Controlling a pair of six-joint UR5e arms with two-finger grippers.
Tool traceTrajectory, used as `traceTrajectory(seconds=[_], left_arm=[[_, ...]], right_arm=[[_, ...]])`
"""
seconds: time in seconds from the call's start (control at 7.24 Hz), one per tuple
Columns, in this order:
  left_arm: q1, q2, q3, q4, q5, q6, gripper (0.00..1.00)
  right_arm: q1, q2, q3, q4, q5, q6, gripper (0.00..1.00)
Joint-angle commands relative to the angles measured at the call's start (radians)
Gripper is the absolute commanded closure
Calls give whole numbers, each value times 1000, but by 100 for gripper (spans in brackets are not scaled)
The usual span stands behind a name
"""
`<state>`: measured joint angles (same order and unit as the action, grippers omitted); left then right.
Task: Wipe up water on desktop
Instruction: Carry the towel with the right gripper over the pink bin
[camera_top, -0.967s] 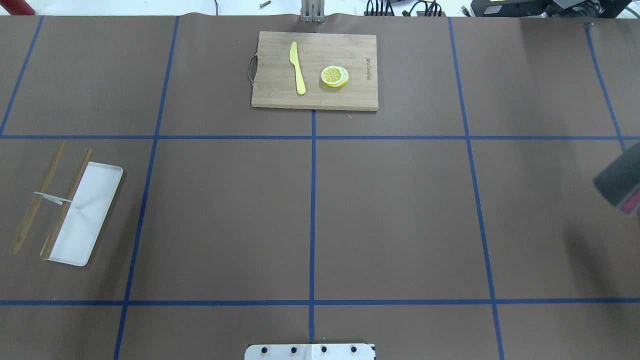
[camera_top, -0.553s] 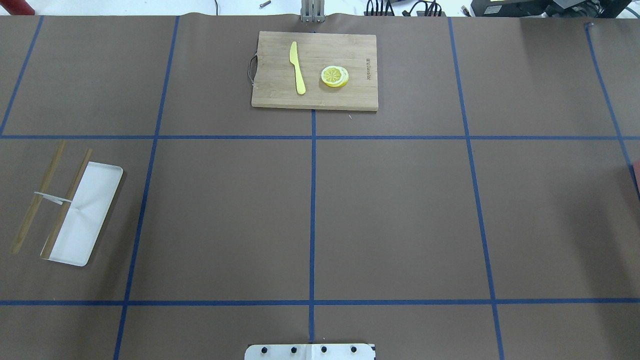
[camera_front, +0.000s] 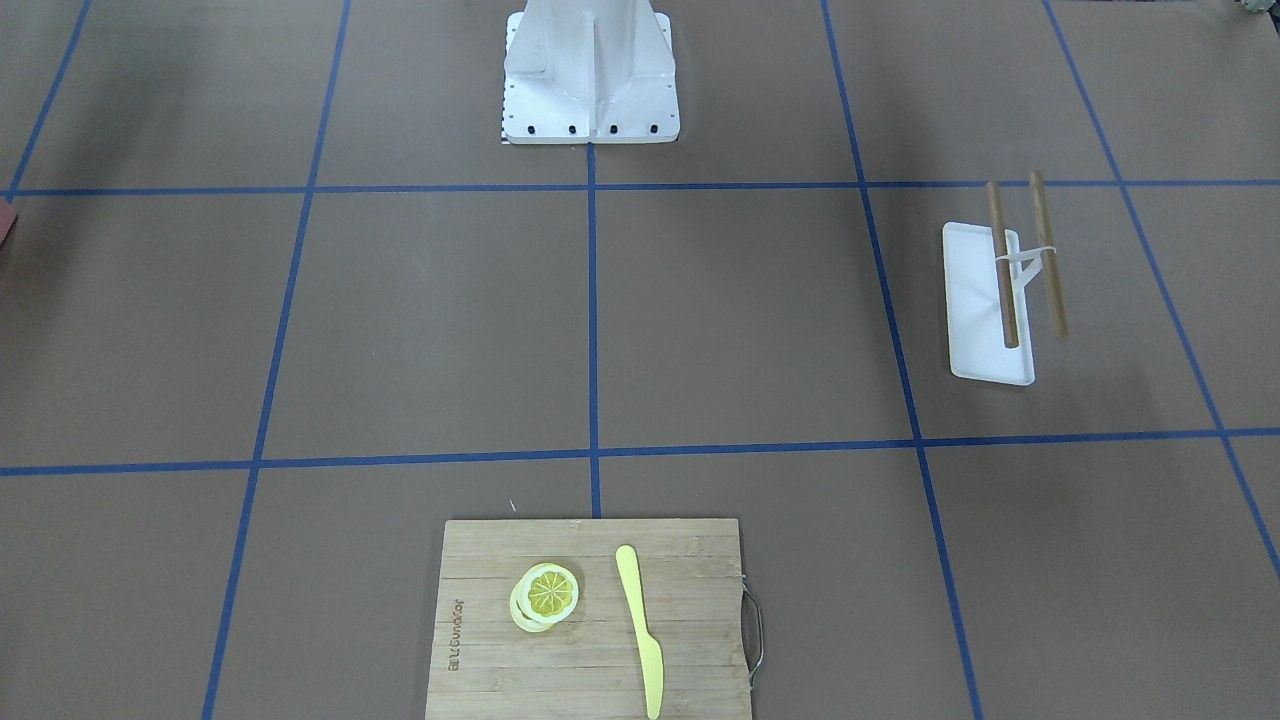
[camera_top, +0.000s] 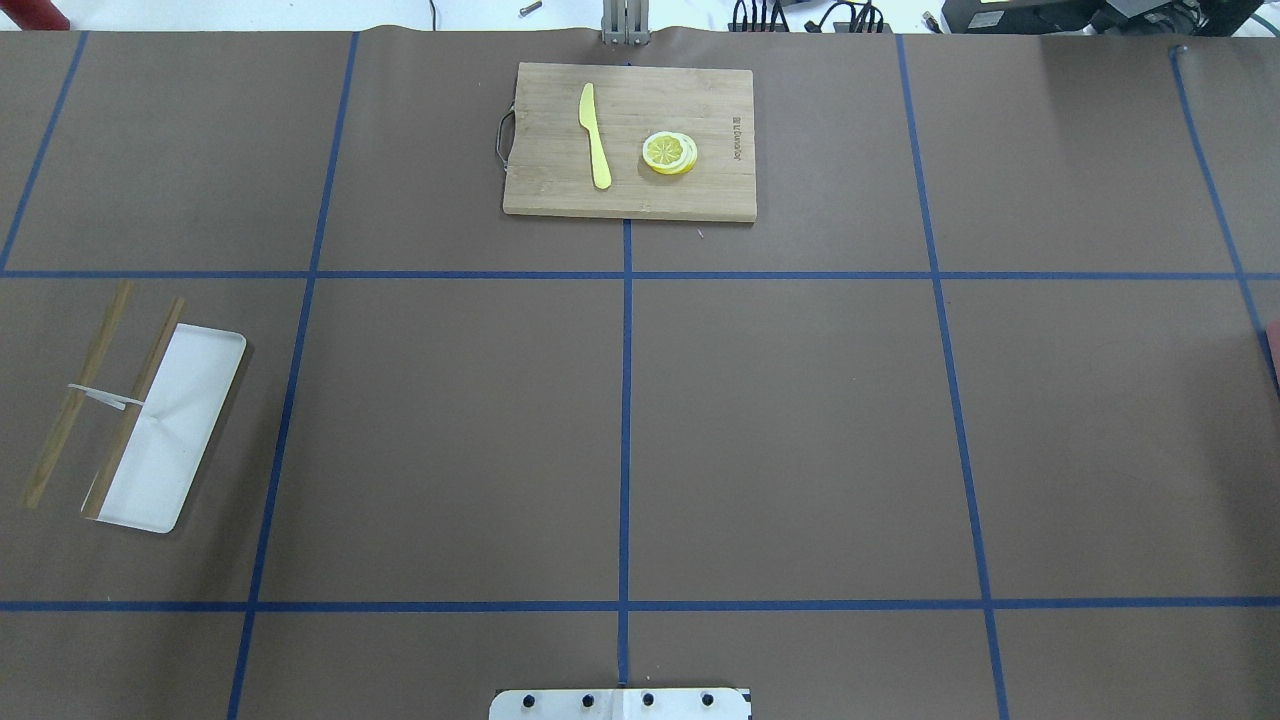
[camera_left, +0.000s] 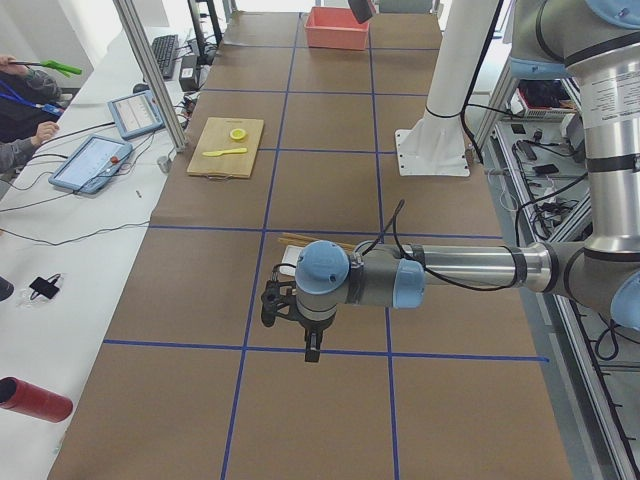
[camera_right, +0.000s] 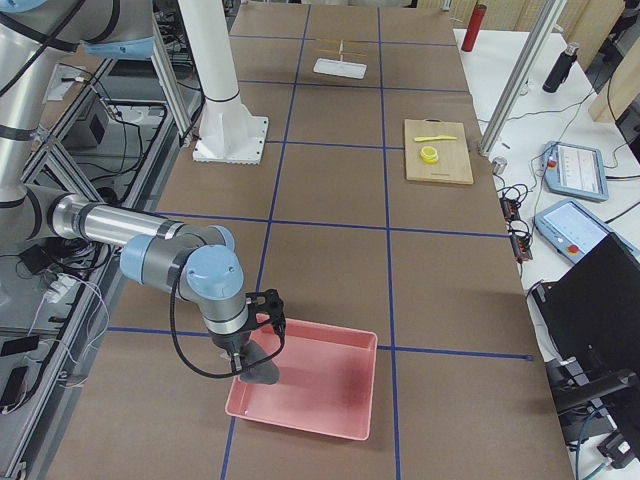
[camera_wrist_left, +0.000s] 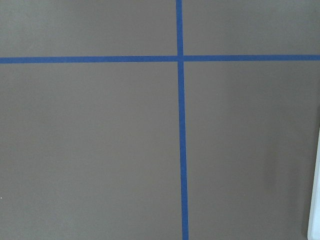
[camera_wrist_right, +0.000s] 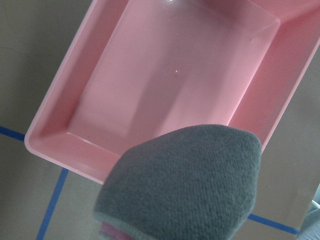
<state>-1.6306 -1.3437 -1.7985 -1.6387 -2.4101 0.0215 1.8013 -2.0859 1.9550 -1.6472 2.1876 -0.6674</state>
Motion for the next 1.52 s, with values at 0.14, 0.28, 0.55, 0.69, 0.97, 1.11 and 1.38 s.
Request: traceTrajectory(seconds=[0.14,0.28,0.55,0.69,0.97,1.11,1.38], left_arm=[[0,0,1,-3,0,0,1],[0,0,1,-3,0,0,1],[0,0,1,-3,0,0,1],[0,0,1,-3,0,0,1],[2,0,2,-3,0,0,1],[0,0,2,-3,0,0,1],[0,1,2,-3,0,2,1]], right_arm=[[0,70,-19,-3,4,8,100],[0,108,-28,-9,11,8,100],[-2,144,-71,-5,4,9,100],[-14,144,-80,-2,3,-3,100],[-39,121,-80,0,1,-12,100],[-43,98,-79,0,7,-12,100],[-43,77,-79,0,9,-9,95]])
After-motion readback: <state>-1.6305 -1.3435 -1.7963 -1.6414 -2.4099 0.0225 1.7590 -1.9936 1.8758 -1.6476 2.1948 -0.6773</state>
